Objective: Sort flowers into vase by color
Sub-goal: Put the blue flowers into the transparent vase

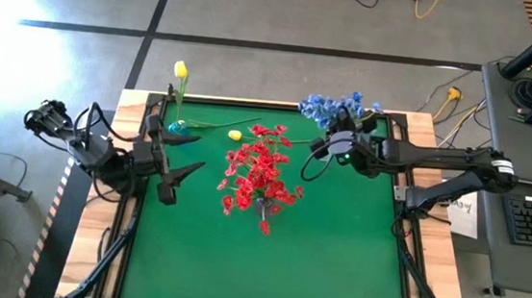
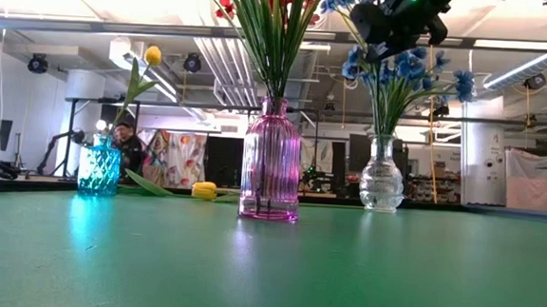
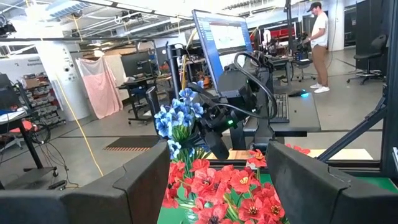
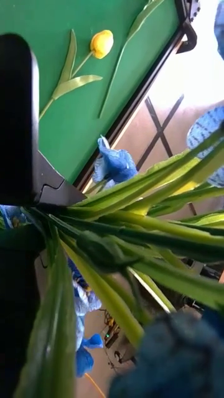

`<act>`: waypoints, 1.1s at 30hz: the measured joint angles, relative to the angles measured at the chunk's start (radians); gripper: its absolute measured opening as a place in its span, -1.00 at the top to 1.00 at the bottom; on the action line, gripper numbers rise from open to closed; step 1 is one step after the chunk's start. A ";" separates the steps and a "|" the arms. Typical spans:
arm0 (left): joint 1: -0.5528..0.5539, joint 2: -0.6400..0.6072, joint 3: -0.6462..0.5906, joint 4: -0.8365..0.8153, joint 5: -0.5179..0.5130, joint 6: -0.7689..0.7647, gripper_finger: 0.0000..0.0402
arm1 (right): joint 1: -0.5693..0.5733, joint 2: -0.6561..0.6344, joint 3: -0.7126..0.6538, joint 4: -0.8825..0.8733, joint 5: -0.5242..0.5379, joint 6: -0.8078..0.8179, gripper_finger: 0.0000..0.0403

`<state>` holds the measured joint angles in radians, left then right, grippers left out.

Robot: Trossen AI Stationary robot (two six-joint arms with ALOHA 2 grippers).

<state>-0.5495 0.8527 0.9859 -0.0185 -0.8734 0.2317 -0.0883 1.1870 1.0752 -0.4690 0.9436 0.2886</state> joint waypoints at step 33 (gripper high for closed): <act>0.000 -0.004 0.000 -0.036 -0.011 -0.008 -0.24 | 0.000 -0.002 0.089 -0.058 -0.009 0.068 -0.19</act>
<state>-0.5495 0.8490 0.9859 -0.0544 -0.8841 0.2237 -0.0879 1.1849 1.1641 -0.5272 0.9349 0.3571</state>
